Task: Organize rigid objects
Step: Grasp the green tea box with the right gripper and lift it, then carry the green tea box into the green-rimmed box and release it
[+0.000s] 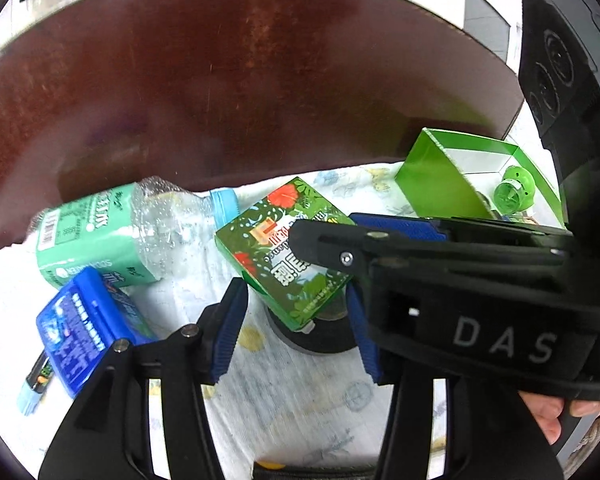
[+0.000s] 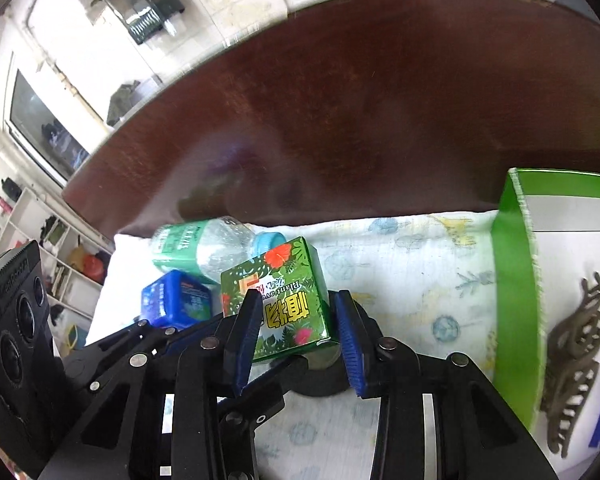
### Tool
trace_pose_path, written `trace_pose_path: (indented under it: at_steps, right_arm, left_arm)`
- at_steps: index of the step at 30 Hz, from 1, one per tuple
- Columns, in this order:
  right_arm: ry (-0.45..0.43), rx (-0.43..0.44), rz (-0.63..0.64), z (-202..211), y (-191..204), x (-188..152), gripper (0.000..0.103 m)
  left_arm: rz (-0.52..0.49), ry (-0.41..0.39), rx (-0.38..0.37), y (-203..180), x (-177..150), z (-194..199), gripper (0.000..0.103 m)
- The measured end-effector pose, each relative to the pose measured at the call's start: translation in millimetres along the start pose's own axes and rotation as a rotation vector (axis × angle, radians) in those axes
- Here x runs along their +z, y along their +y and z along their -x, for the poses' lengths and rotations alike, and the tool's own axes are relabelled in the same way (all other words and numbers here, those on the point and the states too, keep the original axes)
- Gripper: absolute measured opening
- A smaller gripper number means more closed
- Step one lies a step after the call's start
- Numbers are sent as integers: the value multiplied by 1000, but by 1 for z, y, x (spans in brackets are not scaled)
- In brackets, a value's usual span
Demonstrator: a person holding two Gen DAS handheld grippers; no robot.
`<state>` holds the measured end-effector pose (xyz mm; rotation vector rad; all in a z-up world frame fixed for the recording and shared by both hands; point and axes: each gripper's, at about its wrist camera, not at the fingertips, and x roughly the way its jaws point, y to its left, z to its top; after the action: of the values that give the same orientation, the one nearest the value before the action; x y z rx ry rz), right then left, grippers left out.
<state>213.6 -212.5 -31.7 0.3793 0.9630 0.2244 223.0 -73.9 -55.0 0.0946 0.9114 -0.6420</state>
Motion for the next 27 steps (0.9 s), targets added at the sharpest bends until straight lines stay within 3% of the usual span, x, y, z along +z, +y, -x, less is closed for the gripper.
trace_pose_path:
  at_steps: [7,14,27]
  right_arm:
    - [-106,-10,-5,61,-10,-7,40]
    - [-203,-43,-68,123,-51,-23,40]
    - [-274,-157,-271,186,-161,-58,40]
  left_arm:
    - [-59,-60,1,-30,4,29,49]
    - [-161,-114,-31,-87,14,51,50]
    - [-364,-61,-148,-216,28,19,50]
